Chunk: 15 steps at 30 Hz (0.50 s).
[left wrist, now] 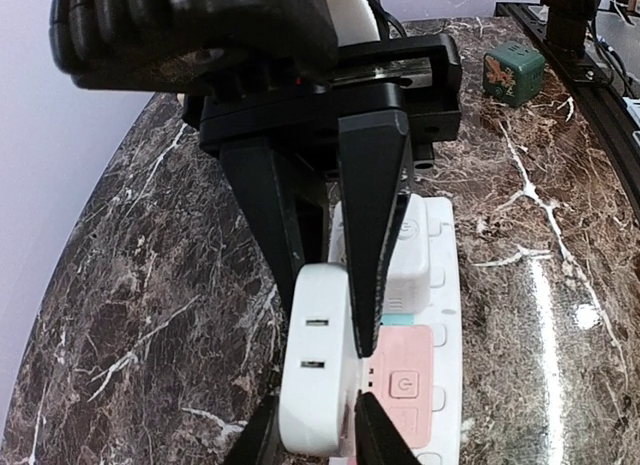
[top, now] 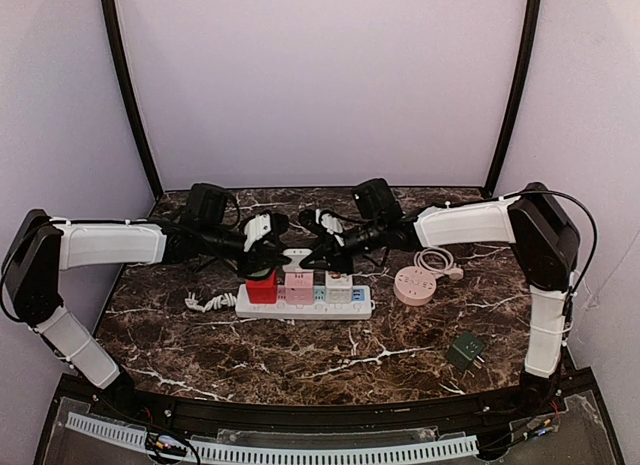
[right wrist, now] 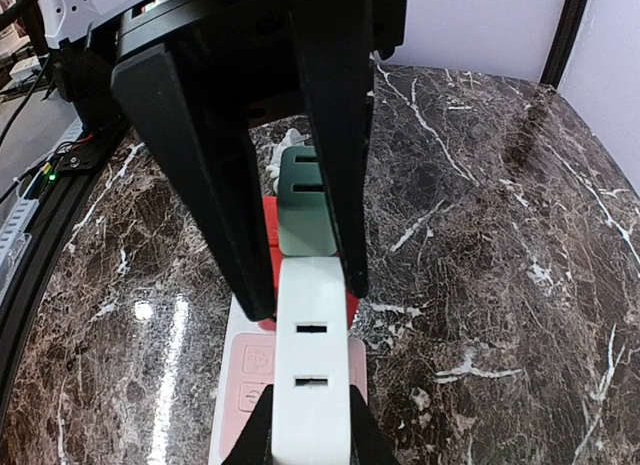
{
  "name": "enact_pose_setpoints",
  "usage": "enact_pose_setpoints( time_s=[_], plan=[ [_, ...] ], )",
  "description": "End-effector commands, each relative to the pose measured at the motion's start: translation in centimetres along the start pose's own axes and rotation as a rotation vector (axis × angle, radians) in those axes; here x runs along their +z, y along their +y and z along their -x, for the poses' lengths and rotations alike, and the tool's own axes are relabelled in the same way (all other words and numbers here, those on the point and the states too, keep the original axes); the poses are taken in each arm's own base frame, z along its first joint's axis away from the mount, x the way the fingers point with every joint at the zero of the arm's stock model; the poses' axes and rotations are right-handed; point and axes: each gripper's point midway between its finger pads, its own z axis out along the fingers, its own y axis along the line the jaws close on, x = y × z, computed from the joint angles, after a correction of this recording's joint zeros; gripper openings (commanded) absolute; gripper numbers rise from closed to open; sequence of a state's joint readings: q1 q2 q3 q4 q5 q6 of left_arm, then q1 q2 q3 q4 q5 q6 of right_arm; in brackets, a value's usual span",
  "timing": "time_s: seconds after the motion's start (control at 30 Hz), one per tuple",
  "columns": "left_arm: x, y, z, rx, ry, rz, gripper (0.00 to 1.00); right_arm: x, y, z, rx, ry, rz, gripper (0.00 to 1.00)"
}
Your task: Insert the plug
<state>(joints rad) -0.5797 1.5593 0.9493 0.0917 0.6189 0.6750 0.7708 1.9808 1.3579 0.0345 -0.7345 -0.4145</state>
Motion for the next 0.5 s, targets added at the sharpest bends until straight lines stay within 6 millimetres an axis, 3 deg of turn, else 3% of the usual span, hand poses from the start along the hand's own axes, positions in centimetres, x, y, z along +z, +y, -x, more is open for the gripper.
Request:
enact_pose_setpoints(
  time_s=[0.0,0.17,0.47],
  plan=[
    [0.2,-0.5,0.2,0.010,-0.009,-0.029,0.22,0.5,-0.2,0.5,-0.026,-0.006,-0.011,0.00],
    [0.4,-1.2,-0.3,0.006,-0.006,-0.052,0.03,0.5,0.2,-0.7,-0.022,0.033,-0.014,0.00],
    [1.1,-3.5,-3.2,-0.065,0.086,-0.130,0.01,1.3,2.0,-4.1,0.055,0.108,0.031,0.00]
  ],
)
